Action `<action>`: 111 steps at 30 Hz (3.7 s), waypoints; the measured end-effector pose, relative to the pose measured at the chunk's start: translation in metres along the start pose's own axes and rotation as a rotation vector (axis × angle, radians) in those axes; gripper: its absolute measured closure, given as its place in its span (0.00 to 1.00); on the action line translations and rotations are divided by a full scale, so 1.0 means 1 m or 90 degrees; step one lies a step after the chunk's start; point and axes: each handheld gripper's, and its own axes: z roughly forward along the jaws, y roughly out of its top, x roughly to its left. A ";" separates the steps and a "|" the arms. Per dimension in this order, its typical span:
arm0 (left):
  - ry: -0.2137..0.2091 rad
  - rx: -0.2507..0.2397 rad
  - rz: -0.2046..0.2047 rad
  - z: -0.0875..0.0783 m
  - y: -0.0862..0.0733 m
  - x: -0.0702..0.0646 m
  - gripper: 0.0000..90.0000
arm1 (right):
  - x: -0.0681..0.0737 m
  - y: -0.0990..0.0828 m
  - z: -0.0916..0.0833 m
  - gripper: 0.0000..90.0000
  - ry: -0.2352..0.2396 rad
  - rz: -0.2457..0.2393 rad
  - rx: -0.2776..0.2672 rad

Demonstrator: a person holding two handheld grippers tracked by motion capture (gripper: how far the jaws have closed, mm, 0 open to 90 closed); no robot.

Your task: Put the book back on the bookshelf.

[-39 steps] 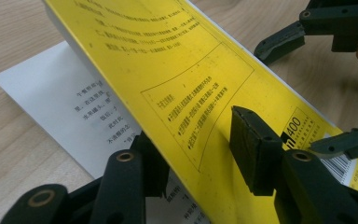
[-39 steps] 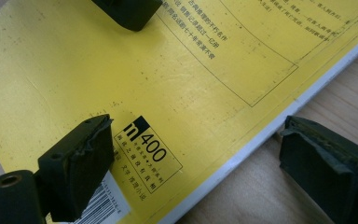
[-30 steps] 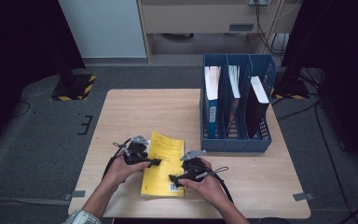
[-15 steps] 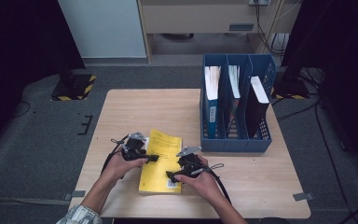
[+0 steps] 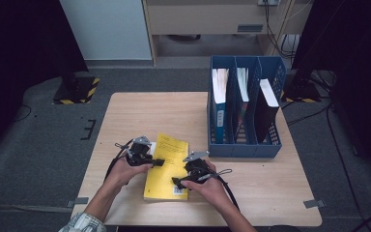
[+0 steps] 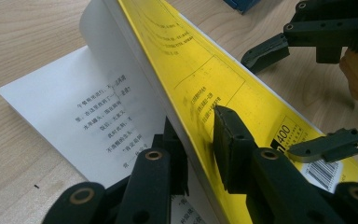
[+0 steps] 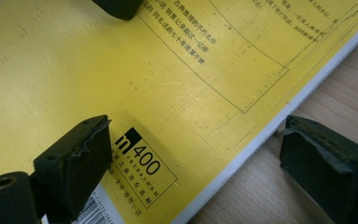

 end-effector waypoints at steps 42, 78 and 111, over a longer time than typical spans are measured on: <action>-0.018 -0.048 0.048 -0.045 0.015 -0.022 0.95 | -0.032 0.026 -0.017 0.33 0.134 0.037 -0.011; -0.076 -0.106 0.073 -0.070 0.021 -0.021 0.96 | -0.032 0.064 -0.031 0.31 0.156 -0.007 -0.024; -0.014 -0.047 0.085 -0.070 0.029 -0.006 0.95 | -0.007 0.119 -0.056 0.64 0.073 -0.147 0.003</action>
